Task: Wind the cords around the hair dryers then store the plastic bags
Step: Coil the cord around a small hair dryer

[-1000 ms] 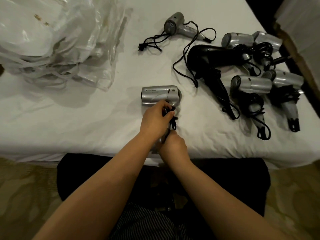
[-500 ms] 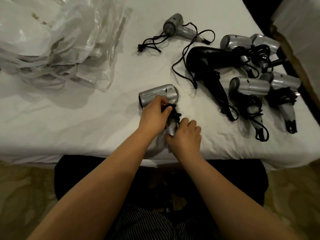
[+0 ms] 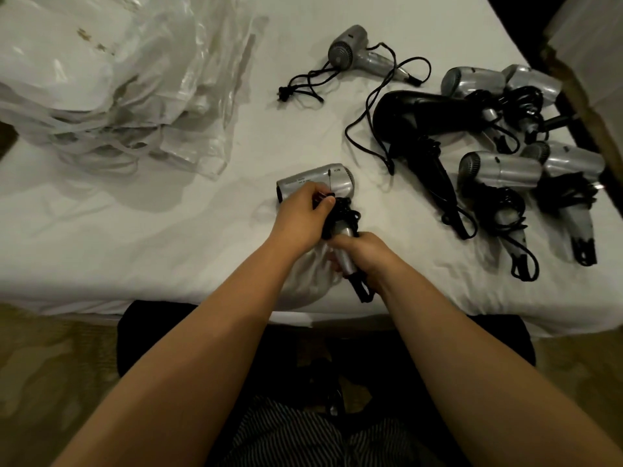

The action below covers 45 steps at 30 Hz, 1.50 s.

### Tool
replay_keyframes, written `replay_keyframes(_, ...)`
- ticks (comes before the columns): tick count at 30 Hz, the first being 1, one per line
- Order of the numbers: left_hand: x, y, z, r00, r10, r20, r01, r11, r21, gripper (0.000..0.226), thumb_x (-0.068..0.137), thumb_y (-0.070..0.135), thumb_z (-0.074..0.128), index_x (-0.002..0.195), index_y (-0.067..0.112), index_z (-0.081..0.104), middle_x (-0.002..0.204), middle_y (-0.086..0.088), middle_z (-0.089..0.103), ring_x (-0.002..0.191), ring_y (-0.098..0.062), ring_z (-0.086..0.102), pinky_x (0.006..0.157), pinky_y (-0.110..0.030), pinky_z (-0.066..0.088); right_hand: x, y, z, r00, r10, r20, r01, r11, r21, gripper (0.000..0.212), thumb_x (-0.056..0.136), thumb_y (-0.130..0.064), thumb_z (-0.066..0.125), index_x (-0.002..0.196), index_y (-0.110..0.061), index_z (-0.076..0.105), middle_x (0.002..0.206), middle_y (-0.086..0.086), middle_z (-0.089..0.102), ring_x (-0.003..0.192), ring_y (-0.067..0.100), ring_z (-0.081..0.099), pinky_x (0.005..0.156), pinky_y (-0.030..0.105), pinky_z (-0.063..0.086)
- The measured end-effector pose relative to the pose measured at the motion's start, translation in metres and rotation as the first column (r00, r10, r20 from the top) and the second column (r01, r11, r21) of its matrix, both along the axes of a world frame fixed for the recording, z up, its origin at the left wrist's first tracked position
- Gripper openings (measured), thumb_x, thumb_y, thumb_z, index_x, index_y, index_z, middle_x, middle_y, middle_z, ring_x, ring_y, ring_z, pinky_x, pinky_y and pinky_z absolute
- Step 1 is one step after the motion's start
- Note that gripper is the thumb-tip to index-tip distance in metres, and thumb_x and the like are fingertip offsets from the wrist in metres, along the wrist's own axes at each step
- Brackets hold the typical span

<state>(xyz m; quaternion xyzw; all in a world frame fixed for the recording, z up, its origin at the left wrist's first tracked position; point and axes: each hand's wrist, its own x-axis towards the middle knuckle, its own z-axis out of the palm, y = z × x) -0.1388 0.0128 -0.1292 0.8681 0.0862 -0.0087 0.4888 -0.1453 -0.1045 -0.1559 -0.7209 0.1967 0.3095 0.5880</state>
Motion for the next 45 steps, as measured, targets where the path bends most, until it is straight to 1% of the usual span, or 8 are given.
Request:
replay_keyframes(6, 0.001, -0.002, 0.018, 0.978, -0.121, 0.168, 0.062, 0.945, 0.32, 0.019, 0.095, 0.022, 0.05, 0.109, 0.014, 0.061, 0.11, -0.004, 0.063, 0.105, -0.021, 0.053, 0.079, -0.026, 0.037, -0.002, 0.009, 0.003, 0.995, -0.093, 0.045, 0.096, 0.992, -0.082, 0.028, 0.082, -0.036, 0.065, 0.073, -0.01, 0.057, 0.063, 0.008, 0.058, 0.05, 0.019, 0.056, 0.045, 0.024, 0.042)
replay_keyframes(10, 0.012, -0.007, 0.048, 0.928, -0.234, 0.291, 0.056, 0.858, 0.51, 0.023, 0.097, 0.026, 0.045, 0.112, 0.014, 0.057, 0.113, -0.001, 0.058, 0.108, -0.021, 0.045, 0.079, -0.031, 0.038, -0.006, 0.011, 0.003, 0.947, 0.177, 0.266, -0.05, 0.903, -0.426, 0.032, 0.082, -0.041, 0.06, 0.069, -0.013, 0.054, 0.07, 0.009, 0.063, 0.07, 0.031, 0.065, 0.062, 0.036, 0.052)
replay_keyframes(20, 0.003, 0.016, 0.035, 0.994, 0.094, 0.049, -0.094, 0.995, -0.014, 0.022, 0.099, 0.022, 0.044, 0.109, 0.006, 0.056, 0.111, -0.013, 0.061, 0.102, -0.03, 0.059, 0.092, -0.041, 0.048, -0.014, 0.015, 0.035, 0.952, -0.262, 0.159, 0.262, 0.965, 0.02, 0.035, 0.083, -0.042, 0.062, 0.073, -0.009, 0.057, 0.06, 0.004, 0.052, 0.042, 0.015, 0.045, 0.046, 0.025, 0.035)
replay_keyframes(26, 0.001, 0.015, 0.052, 0.975, -0.007, 0.224, -0.042, 0.976, 0.214, 0.02, 0.098, 0.021, 0.046, 0.112, 0.007, 0.05, 0.097, -0.003, 0.053, 0.088, -0.016, 0.048, 0.064, -0.019, 0.028, -0.009, 0.006, 0.024, 0.934, -0.063, 0.353, 0.197, 0.913, -0.357, 0.041, 0.083, -0.048, 0.061, 0.078, -0.009, 0.051, 0.07, 0.005, 0.053, 0.072, 0.029, 0.058, 0.061, 0.032, 0.043)
replay_keyframes(31, 0.001, 0.018, 0.033, 0.985, 0.149, 0.086, -0.148, 0.989, -0.013, 0.023, 0.1, 0.022, 0.041, 0.114, 0.006, 0.05, 0.103, -0.004, 0.056, 0.091, -0.017, 0.05, 0.073, -0.022, 0.034, -0.02, 0.008, 0.041, 0.935, -0.258, 0.244, 0.252, 0.966, 0.058, 0.03, 0.086, -0.034, 0.063, 0.073, -0.008, 0.055, 0.057, 0.003, 0.048, 0.04, 0.013, 0.042, 0.042, 0.025, 0.036)
replay_keyframes(35, -0.007, 0.0, 0.019, 0.988, 0.14, -0.061, -0.151, 0.952, -0.268, 0.024, 0.101, 0.021, 0.039, 0.114, 0.005, 0.051, 0.086, 0.001, 0.059, 0.085, -0.017, 0.056, 0.067, -0.027, 0.043, -0.028, 0.006, 0.045, 0.907, -0.407, 0.108, 0.374, 0.897, 0.237, 0.028, 0.091, -0.029, 0.058, 0.074, -0.008, 0.053, 0.058, 0.005, 0.041, 0.044, 0.014, 0.033, 0.035, 0.017, 0.026)
replay_keyframes(41, -0.008, -0.023, 0.021, 0.99, 0.132, -0.052, -0.142, 0.927, -0.346, 0.012, 0.1, 0.023, 0.039, 0.102, 0.018, 0.049, 0.085, 0.001, 0.06, 0.086, -0.022, 0.059, 0.088, -0.044, 0.05, -0.032, -0.009, 0.041, 0.9, -0.373, 0.225, 0.343, 0.926, 0.16, 0.026, 0.093, -0.028, 0.054, 0.074, -0.009, 0.05, 0.059, 0.004, 0.044, 0.041, 0.013, 0.039, 0.044, 0.024, 0.035)
replay_keyframes(45, -0.01, -0.027, 0.02, 0.985, 0.164, 0.055, -0.153, 0.973, -0.175, 0.02, 0.097, 0.018, 0.044, 0.113, 0.026, 0.052, 0.112, -0.004, 0.052, 0.103, -0.021, 0.054, 0.083, -0.027, 0.041, -0.036, -0.016, 0.04, 0.894, -0.301, 0.333, 0.311, 0.95, 0.024, 0.024, 0.093, -0.029, 0.051, 0.086, -0.007, 0.048, 0.067, 0.003, 0.051, 0.044, 0.013, 0.048, 0.056, 0.032, 0.041)
